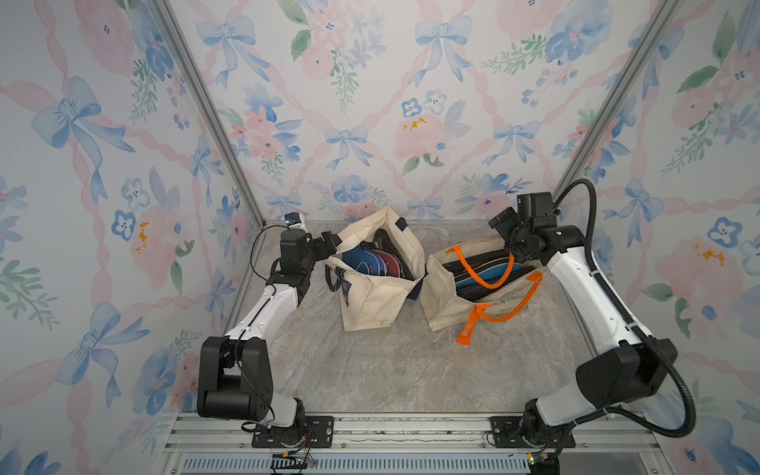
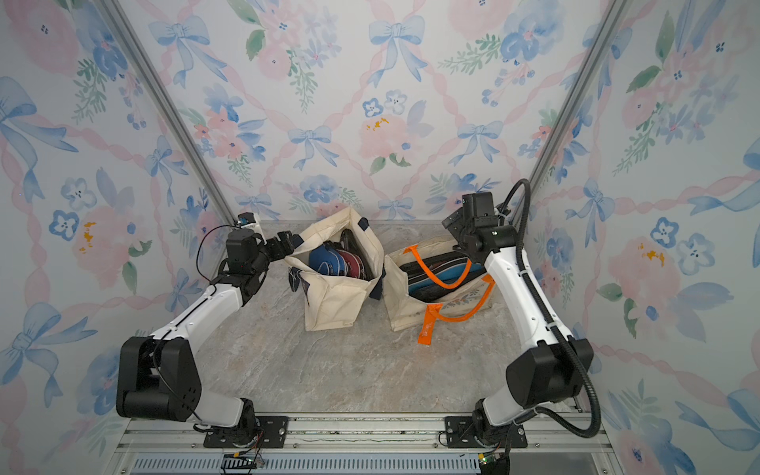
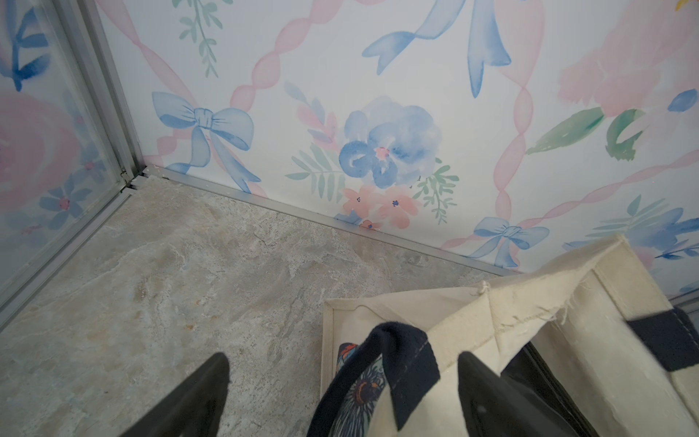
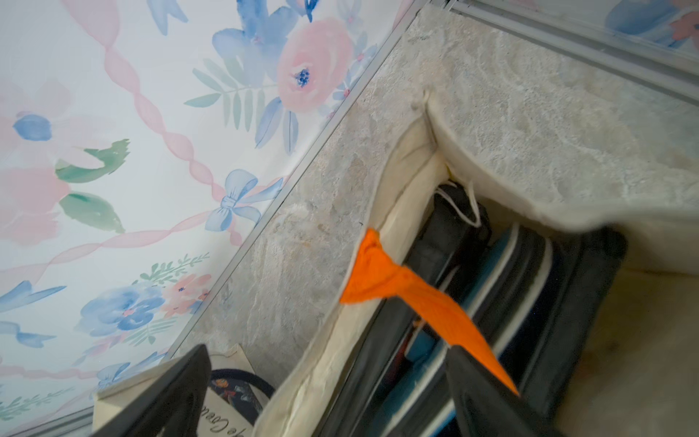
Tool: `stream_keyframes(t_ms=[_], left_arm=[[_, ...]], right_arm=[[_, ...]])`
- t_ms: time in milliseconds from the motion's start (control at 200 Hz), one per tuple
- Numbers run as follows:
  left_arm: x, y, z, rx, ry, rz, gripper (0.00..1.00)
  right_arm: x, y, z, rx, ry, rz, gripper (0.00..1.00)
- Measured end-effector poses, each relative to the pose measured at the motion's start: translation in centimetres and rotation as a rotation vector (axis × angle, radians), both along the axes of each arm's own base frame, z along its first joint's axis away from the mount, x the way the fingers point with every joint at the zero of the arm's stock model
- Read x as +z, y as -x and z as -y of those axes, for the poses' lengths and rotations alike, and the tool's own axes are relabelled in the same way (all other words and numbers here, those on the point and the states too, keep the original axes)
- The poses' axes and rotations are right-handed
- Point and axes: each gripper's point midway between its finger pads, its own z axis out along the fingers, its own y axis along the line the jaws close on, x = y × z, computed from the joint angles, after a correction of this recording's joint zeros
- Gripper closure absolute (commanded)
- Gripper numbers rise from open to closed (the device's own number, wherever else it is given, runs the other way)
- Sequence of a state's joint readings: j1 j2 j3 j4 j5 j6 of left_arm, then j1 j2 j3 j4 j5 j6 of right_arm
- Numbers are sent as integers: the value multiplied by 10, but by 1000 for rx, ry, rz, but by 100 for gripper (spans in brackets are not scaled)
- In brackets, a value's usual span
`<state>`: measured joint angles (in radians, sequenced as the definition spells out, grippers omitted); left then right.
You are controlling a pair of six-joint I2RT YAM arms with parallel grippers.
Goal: Remove the ping pong set from the canvas bag
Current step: Adjust the canvas bag at the center of the board.
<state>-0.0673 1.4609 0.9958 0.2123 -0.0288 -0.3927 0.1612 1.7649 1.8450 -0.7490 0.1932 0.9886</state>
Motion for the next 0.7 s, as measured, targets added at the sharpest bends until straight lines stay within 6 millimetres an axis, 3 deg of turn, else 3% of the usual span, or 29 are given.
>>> stream_keyframes(t_ms=[185,300,345,490,555,700], left_arm=[[-1,0,0,0,-1,-2,5],[-4,-1,1,-3,-4,-9,6],[-6,-1,2,-5,-5,-13,6],[-8,-2,3,-9,-9,-17,6],[-8,-2,4,-10,-9,-18,6],[-9,-2,5,-10,-19,-21,6]], right_arm=[[-15,-28,13,-5,35,-58,13],[-21,-42,17,8,60,-82,25],[-24,-45,18,10,63,-89,31],[-41,-49,27,18,87,-134,35],[-47,-51,31,23,86,-149,43],[-61,-55,44,51,81,-177,73]])
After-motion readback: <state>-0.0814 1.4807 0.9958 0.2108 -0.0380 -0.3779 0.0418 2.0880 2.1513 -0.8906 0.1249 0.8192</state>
